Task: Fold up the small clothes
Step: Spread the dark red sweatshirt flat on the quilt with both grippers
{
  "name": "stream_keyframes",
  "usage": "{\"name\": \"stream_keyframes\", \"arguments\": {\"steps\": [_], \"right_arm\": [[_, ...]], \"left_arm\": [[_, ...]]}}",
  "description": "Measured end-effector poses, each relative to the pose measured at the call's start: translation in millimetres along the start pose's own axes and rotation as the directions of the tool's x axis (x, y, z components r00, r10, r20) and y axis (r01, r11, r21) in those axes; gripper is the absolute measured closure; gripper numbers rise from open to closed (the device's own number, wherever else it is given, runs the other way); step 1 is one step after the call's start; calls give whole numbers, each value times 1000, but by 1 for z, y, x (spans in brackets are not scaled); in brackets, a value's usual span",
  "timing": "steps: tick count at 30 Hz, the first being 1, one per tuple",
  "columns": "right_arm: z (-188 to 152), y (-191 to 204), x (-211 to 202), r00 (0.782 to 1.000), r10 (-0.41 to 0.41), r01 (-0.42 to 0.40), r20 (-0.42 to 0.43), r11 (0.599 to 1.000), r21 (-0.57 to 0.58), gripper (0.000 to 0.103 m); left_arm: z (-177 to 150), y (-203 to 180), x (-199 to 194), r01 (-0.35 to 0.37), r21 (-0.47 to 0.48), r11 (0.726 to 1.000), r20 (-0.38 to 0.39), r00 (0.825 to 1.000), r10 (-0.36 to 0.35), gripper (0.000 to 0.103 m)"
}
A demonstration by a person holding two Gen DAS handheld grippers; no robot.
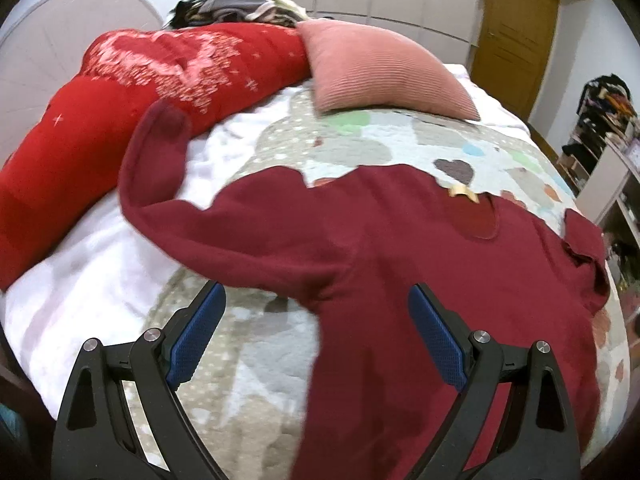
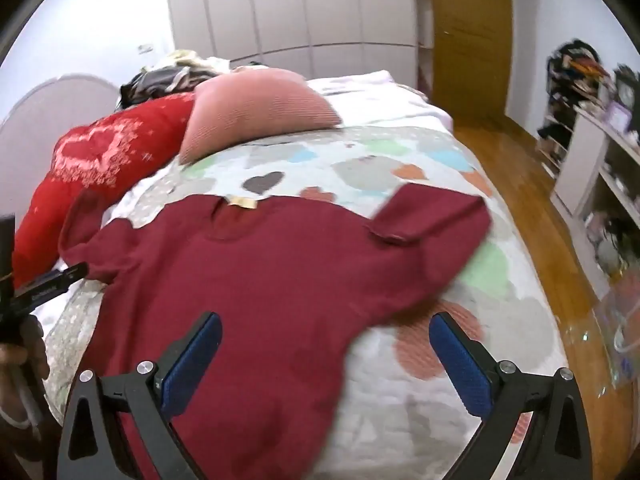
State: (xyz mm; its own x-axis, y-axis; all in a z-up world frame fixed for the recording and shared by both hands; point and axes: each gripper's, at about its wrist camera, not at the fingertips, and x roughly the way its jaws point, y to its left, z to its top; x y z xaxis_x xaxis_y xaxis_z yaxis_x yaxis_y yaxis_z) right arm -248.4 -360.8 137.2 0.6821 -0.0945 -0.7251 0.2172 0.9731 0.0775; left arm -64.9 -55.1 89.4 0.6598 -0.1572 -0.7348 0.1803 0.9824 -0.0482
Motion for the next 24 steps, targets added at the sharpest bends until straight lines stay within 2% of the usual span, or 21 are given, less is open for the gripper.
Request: {"name": "stream_keyframes", "arguments": {"steps": [5, 10, 17, 24], "right_arm": [[9, 42, 27, 998, 54, -54, -21, 998, -14, 0], [18, 73, 43, 1000, 20, -20, 4, 998, -62, 0], [27, 79, 67, 999, 35, -35, 9, 999, 4, 0], [33, 83, 101, 1000, 1, -1, 5, 1000, 28, 0]], "left_arm": [[6, -21, 5, 22, 43, 999, -8, 1000, -22, 10], [5, -24, 15, 34, 50, 998, -14, 999, -33, 10], [4, -25, 35, 29, 40, 999, -22, 999, -28, 10], [5, -23, 59, 30, 34, 999, -40, 999, -29, 10]]}}
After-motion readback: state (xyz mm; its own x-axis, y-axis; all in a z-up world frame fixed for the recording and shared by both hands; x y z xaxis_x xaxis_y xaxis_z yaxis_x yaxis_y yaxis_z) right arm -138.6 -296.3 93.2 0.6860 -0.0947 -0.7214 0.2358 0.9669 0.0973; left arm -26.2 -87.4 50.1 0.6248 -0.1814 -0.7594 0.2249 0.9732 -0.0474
